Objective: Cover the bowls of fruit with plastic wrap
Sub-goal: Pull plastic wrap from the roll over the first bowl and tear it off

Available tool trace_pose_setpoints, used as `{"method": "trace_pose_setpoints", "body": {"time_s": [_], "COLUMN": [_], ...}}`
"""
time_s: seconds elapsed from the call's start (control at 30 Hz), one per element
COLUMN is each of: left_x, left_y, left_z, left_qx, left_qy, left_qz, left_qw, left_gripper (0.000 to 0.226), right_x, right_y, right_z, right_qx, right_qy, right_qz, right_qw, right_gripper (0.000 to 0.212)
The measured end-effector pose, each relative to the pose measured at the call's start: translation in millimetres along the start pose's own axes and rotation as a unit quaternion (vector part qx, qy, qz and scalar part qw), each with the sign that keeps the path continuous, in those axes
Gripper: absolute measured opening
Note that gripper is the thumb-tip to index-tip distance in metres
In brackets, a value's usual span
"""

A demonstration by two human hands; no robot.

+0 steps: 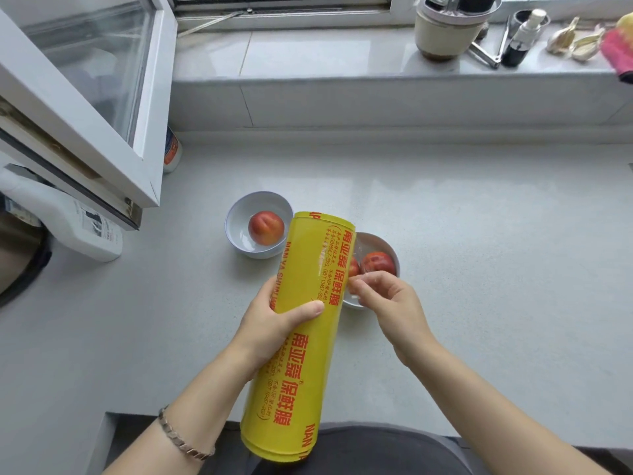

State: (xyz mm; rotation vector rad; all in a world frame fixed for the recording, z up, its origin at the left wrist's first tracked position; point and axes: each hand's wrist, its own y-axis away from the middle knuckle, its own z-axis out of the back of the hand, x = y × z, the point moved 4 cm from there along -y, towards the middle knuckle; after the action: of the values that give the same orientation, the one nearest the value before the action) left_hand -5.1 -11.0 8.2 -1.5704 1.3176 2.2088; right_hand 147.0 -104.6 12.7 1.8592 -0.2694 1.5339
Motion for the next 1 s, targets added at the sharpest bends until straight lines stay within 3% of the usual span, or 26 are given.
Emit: {"method": "trace_pose_setpoints", "body": {"time_s": [0.17,0.3,0.43,0.57,0.7,0.8,0.87,1.0], "left_x": [-2,-9,-12,-14,-18,-22,-23,-25], "left_y": [-1,1,1,-1,-3,-5,-6,-11], "left_z": [0,-4,-5,-6,-7,-9,-11,-10], "left_qx": [0.000,0.019,0.001,-0.025,-0.026,-0.014,-0.007,-0.015], "left_qy": [0.039,0.031,0.042,0.047,0.065,0.088,0.104,0.115], "left_qz": [0.029,0.032,0.037,0.034,0.041,0.054,0.060,0.064], "left_qw": [0.999,0.999,0.998,0.998,0.997,0.995,0.993,0.991], "left_gripper": [0.085,0.074,0.083,0.088,0.090,0.084,0.075,0.077], "right_x": [7,12,12,16,15,16,16,17], "right_y": [5,2,0,1,6,6,6,9], "right_z": [-1,-8,-11,-2,-2,-6,-8,-7], "right_qx": [0.006,0.023,0.112,0.136,0.158,0.174,0.158,0.138], "right_qy": [-0.044,-0.096,-0.003,0.116,0.118,0.055,0.016,0.074], "right_qz": [0.073,0.018,-0.042,-0.009,0.049,0.031,-0.002,0.012], "right_qw": [0.996,0.995,0.993,0.984,0.979,0.983,0.987,0.988], "right_gripper": [0.014,0.016,0.025,0.028,0.020,0.013,0.019,0.032]}}
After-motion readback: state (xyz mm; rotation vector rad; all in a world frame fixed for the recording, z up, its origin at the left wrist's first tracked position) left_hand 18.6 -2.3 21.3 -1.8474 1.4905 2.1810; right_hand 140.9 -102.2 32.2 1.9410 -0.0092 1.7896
